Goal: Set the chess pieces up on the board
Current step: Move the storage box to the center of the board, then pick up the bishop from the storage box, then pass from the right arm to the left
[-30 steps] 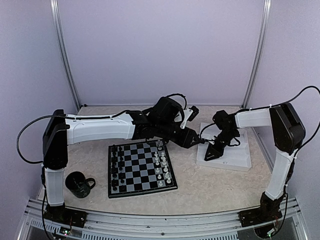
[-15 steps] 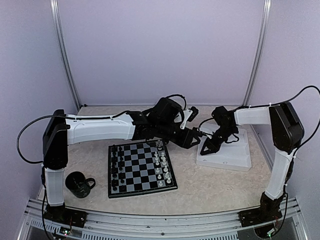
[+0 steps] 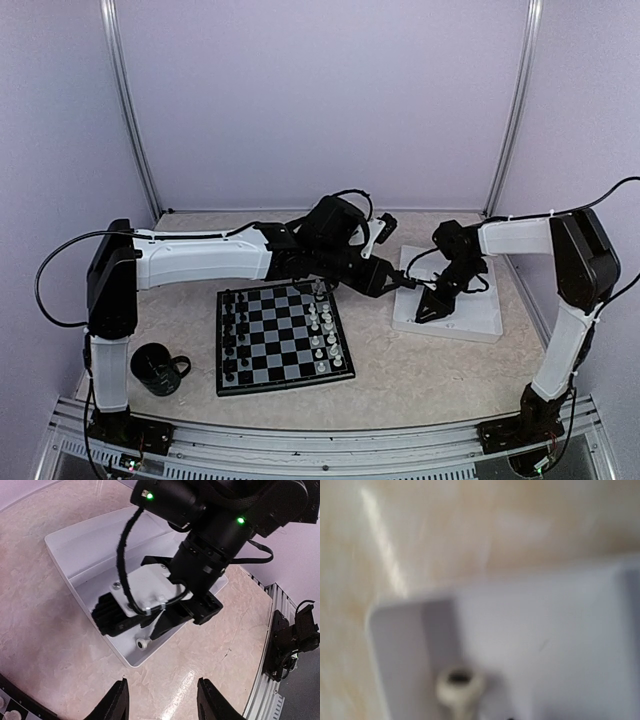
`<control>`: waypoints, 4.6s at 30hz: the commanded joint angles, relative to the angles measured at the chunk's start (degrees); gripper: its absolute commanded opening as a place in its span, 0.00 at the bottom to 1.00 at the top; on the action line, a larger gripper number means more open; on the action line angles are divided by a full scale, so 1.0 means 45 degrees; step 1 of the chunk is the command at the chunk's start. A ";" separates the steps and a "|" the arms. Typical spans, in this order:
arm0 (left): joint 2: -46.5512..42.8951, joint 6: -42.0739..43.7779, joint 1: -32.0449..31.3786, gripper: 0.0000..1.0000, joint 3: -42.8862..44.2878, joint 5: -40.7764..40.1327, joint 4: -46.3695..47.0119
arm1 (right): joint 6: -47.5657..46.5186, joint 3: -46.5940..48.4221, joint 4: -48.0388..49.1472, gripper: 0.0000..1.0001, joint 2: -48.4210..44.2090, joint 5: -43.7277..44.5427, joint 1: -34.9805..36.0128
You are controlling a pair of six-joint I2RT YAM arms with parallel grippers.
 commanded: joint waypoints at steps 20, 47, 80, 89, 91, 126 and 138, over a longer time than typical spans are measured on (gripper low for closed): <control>-0.0352 -0.0379 0.0480 0.47 -0.0131 -0.1267 -0.0040 | -0.1209 -0.2564 -0.0005 0.29 -0.3026 0.1217 0.1790; -0.0279 -0.0243 0.0571 0.48 -0.0376 -0.0823 0.0123 | -0.7507 -0.3266 -0.1263 0.32 -0.5300 0.3594 -0.0223; -0.1155 -0.1053 0.0442 0.48 -0.2167 -0.1256 0.1335 | -0.9548 -0.4612 -0.0095 0.33 -0.3384 0.5979 0.0655; -0.1003 -0.0891 0.0441 0.48 -0.1938 -0.1176 0.1262 | -0.8570 -0.3322 -0.0876 0.19 -0.3319 0.4820 0.0235; -0.0960 -0.0844 0.0460 0.48 -0.1881 -0.1135 0.1264 | -0.8138 -0.2601 -0.1369 0.18 -0.3274 0.4016 -0.0050; 0.1397 -0.2087 0.0407 0.49 -0.0200 0.2986 0.4057 | -0.1302 0.0978 -0.1906 0.16 -0.2492 -0.5727 -0.1202; 0.1781 -0.2155 0.0452 0.40 0.0292 0.3381 0.4096 | -0.1211 0.0953 -0.1853 0.16 -0.2594 -0.5570 -0.0661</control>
